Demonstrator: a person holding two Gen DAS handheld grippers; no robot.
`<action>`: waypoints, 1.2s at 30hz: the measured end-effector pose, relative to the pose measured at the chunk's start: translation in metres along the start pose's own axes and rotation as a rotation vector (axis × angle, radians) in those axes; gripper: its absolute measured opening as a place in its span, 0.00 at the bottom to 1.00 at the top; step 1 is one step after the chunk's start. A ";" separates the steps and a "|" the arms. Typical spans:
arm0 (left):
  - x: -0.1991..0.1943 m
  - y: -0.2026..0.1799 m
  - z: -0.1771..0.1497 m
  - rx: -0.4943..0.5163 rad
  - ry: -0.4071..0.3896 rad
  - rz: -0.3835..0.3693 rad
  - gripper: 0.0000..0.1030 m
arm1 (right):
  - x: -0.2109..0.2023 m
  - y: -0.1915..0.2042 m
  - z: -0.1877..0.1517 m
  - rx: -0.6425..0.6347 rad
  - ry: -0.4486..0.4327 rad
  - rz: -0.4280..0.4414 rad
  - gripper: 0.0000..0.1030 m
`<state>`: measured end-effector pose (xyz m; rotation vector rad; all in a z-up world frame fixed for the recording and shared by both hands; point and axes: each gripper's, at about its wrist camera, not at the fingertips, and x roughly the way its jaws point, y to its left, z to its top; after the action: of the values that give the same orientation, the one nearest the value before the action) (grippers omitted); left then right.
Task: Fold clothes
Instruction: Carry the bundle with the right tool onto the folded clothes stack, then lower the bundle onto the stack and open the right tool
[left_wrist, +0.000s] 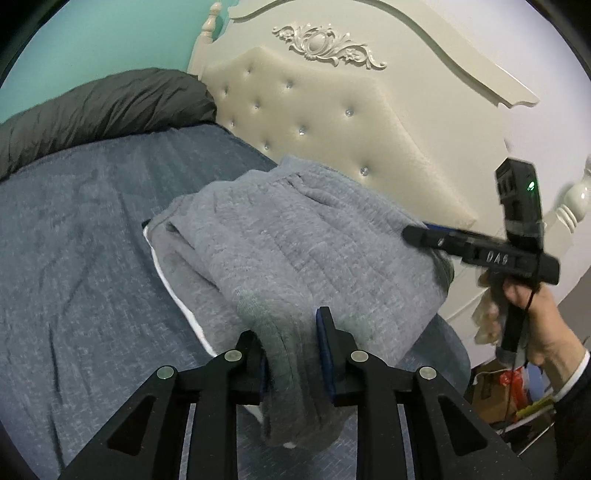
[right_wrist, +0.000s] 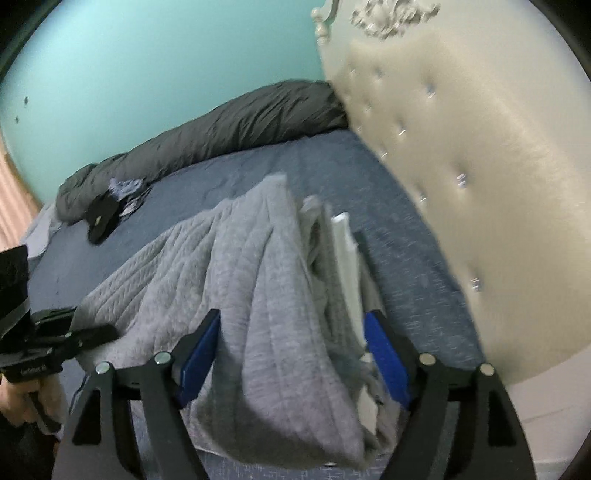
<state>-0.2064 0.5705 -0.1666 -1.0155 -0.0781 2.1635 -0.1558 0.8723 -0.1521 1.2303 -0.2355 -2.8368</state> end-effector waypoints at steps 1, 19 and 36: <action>-0.003 0.001 0.001 0.008 -0.006 0.006 0.23 | -0.005 0.000 0.005 0.023 -0.023 -0.036 0.76; -0.014 -0.017 0.015 0.178 -0.037 0.070 0.25 | 0.010 0.045 -0.002 -0.018 0.012 -0.140 0.13; 0.014 -0.032 -0.027 0.233 0.012 0.079 0.20 | 0.043 -0.003 -0.048 0.165 0.035 -0.123 0.03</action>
<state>-0.1746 0.5964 -0.1826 -0.9096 0.2190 2.1770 -0.1506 0.8655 -0.2158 1.3685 -0.4143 -2.9475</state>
